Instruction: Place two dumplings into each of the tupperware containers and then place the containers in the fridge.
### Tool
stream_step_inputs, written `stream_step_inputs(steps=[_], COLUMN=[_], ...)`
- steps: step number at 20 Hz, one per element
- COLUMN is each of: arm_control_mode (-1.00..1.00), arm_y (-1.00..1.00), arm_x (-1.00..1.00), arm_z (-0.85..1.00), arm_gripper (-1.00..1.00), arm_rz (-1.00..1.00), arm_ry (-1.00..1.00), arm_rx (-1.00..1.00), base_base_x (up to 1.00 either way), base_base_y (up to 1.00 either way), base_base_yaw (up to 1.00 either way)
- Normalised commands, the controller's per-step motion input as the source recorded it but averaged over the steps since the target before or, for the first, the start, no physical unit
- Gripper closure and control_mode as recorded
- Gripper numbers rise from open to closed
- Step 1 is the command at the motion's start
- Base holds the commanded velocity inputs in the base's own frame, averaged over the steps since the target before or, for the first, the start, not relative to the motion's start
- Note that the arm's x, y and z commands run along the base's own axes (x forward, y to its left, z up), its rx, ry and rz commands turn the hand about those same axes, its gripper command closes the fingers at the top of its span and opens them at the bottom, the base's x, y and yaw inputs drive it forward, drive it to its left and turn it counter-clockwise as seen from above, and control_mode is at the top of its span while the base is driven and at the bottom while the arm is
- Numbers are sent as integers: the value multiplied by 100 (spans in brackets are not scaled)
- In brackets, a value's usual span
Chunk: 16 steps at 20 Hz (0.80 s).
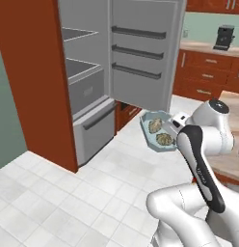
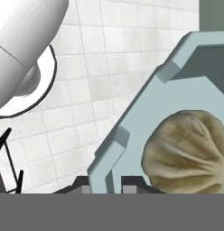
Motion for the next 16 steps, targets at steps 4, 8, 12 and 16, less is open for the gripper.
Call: stream_step_inputs(steps=[4, 8, 12, 16], arm_control_mode=[100, 100, 100, 100], arm_y=[0, 0, 0, 0], arm_x=[0, 0, 0, 0], arm_z=[0, 0, 0, 0], arm_gripper=[100, 100, 100, 100], arm_rz=[0, 0, 0, 0], arm_ry=[0, 0, 0, 0], arm_rx=[0, 0, 0, 0], base_base_x=[100, 98, 87, 82], base_base_y=[0, -1, -6, -22], base_base_yaw=[21, 22, 26, 26])
